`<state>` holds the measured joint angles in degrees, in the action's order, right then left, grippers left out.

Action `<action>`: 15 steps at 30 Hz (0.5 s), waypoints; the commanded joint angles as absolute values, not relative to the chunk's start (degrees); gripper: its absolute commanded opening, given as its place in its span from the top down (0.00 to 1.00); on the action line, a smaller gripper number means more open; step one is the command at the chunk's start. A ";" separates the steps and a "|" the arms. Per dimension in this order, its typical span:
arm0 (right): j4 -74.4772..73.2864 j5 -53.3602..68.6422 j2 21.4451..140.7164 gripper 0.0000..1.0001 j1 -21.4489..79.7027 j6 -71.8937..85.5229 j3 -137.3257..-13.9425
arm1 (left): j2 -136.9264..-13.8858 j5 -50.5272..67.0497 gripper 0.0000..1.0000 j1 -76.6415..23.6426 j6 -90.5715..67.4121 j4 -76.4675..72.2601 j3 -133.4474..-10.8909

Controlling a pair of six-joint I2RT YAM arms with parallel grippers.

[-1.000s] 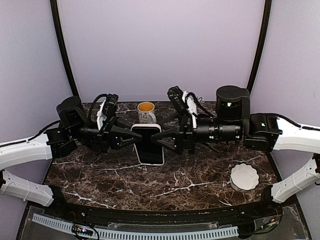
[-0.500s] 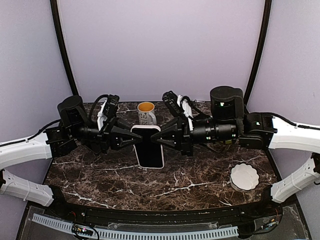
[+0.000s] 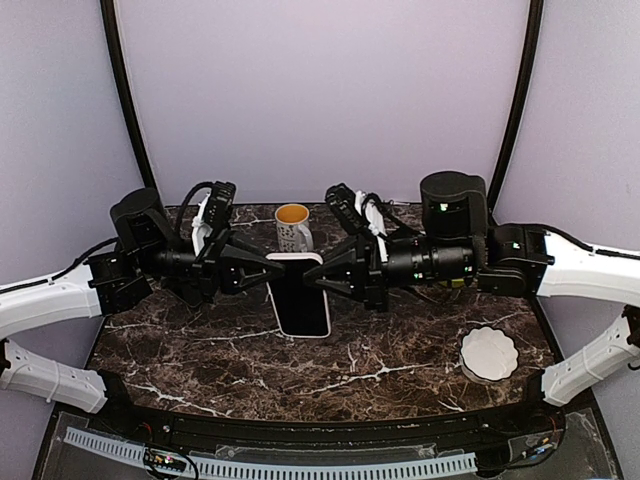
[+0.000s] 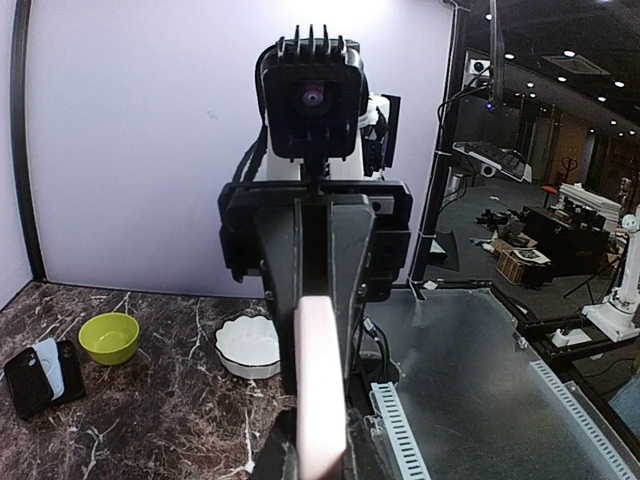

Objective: Put the phone into the phone case
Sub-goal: Pass from the left arm to the right

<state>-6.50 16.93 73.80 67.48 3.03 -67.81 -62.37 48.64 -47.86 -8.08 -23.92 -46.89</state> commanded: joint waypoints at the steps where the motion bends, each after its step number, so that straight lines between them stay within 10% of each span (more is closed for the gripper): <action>1: -1.62 16.92 71.52 0.96 67.20 3.99 -69.92 | -61.72 49.67 1.00 -48.12 -9.58 -27.43 -47.49; 4: -2.40 15.10 71.87 0.58 67.14 5.00 -68.75 | -60.62 45.71 1.00 -48.16 -9.72 -29.26 -46.69; 7: -2.12 13.74 72.05 0.48 67.06 6.51 -66.36 | -59.20 43.06 1.00 -48.11 -10.30 -32.06 -46.45; 11: -0.28 13.98 72.77 0.51 66.81 9.13 -63.53 | -59.19 43.39 1.00 -48.12 -11.76 -35.10 -46.35; 15: 1.95 15.04 73.39 0.83 66.78 10.26 -62.28 | -59.79 44.28 1.00 -48.12 -12.70 -35.39 -46.78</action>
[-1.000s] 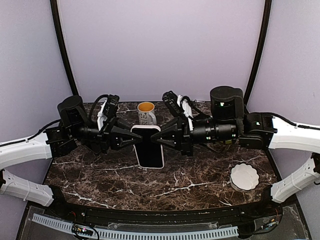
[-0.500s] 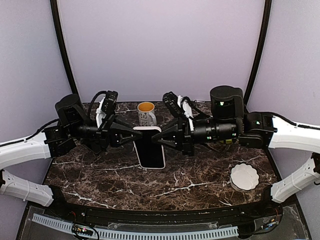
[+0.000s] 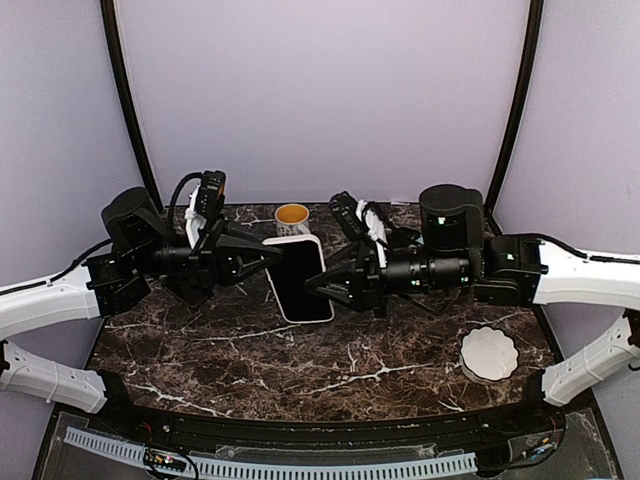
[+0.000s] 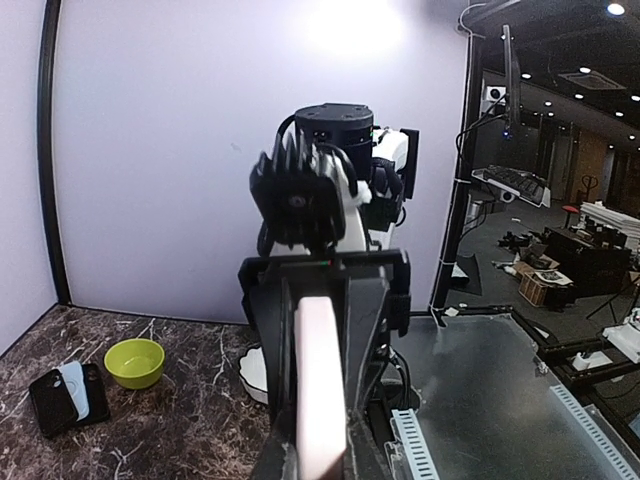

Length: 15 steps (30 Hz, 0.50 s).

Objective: Put the phone into the phone case
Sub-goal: Pass from the left arm to the right

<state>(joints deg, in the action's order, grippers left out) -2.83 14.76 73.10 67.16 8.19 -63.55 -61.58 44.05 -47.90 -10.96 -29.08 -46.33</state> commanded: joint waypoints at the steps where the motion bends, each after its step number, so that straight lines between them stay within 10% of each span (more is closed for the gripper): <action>1: 2.34 14.99 73.39 0.91 66.65 10.52 -61.87 | -59.70 44.18 1.00 -48.15 -12.68 -35.48 -46.76; 9: 5.48 16.34 71.43 1.00 66.10 11.45 -61.07 | -60.01 45.45 0.97 -48.16 -10.91 -31.75 -47.04; 12: 7.42 16.87 70.01 1.00 66.07 11.01 -62.12 | -61.12 46.49 0.63 -48.14 -10.73 -28.90 -46.87; 15: 9.70 16.29 68.78 1.00 65.98 10.43 -62.72 | -61.59 46.99 0.50 -48.63 -10.30 -30.20 -44.67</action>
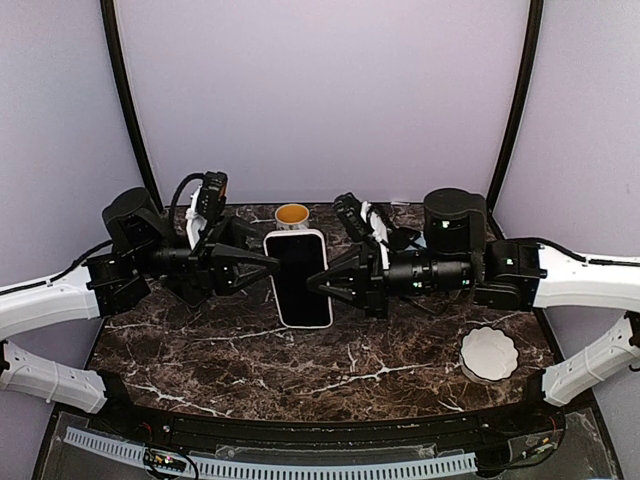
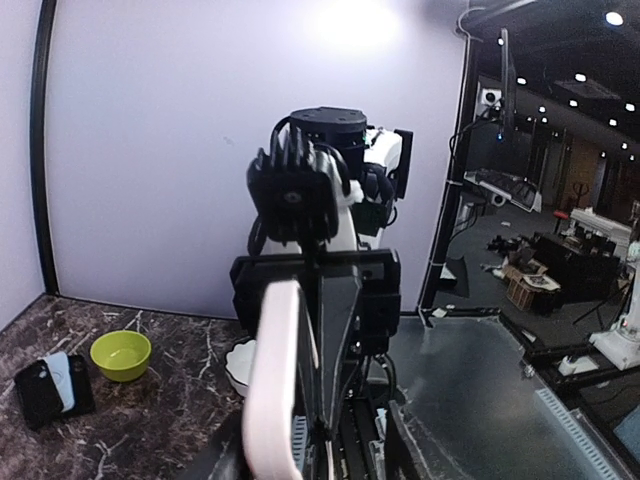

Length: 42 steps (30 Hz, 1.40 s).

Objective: Put the phone into the phone case
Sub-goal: Pass from the left arm to the right, then press the corner of the phone case at the bottom right corner of the phone case.

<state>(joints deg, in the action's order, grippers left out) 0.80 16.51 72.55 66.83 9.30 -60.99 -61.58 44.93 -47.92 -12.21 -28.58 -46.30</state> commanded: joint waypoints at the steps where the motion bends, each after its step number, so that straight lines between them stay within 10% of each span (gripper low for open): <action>1: 10.39 15.78 68.67 1.00 65.96 10.42 -62.89 | -61.60 46.35 0.48 -49.01 -10.25 -30.74 -43.49; 5: 13.21 16.12 68.38 1.00 65.98 10.64 -63.14 | -62.66 45.59 0.50 -50.37 -9.99 -30.92 -42.30; 16: 13.39 17.05 69.43 0.99 65.92 11.23 -63.53 | -63.82 45.93 1.00 -51.42 -10.62 -31.66 -43.15; 19: 11.75 16.37 69.52 0.56 65.91 11.24 -62.27 | -62.28 44.47 1.00 -51.38 -11.90 -33.78 -42.82; 22: 10.13 15.12 69.73 0.44 65.83 12.02 -59.86 | -60.60 42.30 1.00 -51.36 -11.83 -34.47 -43.46; 38: 15.35 17.38 69.58 1.00 65.36 15.87 -52.70 | -61.30 42.16 1.00 -51.40 -13.11 -33.49 -46.51; 42: 14.36 17.06 69.37 0.91 65.13 15.69 -53.26 | -61.24 42.06 1.00 -51.37 -12.81 -32.94 -46.45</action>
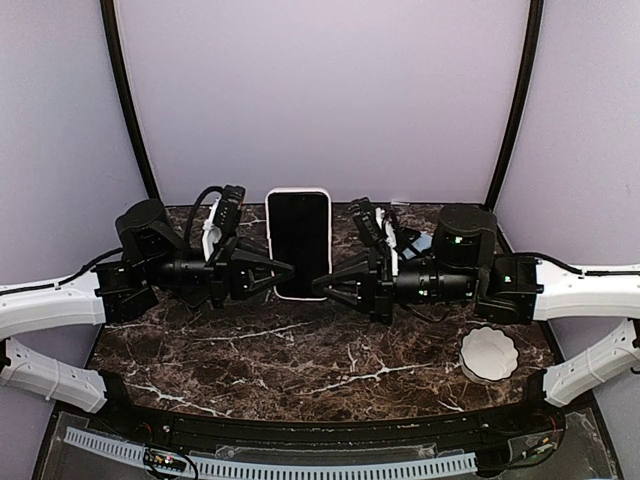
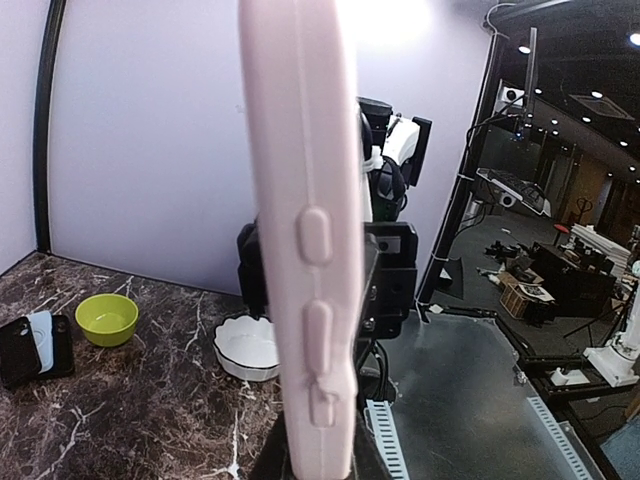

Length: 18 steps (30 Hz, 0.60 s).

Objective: Put the phone into the phone case
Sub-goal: Press the corner of the phone case at the bottom right corner of the phone case, then pass from the left arm to the right

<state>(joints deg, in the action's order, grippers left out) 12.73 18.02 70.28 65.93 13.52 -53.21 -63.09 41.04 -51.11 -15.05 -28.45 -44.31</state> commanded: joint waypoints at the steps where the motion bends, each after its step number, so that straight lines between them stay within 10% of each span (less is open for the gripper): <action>1: 13.79 16.38 69.16 0.76 65.12 15.66 -53.57 | -61.30 42.13 1.00 -51.40 -12.73 -32.77 -46.43; 4: 12.99 16.79 68.49 0.56 65.11 15.02 -55.16 | -61.49 42.37 1.00 -51.37 -12.58 -32.22 -46.14; 9: 13.02 18.69 69.07 0.57 65.03 13.78 -59.24 | -62.32 43.69 1.00 -51.39 -12.68 -32.04 -45.82; 18: 14.12 19.62 70.78 1.00 64.88 12.90 -61.48 | -62.78 45.15 1.00 -51.40 -12.88 -31.94 -45.70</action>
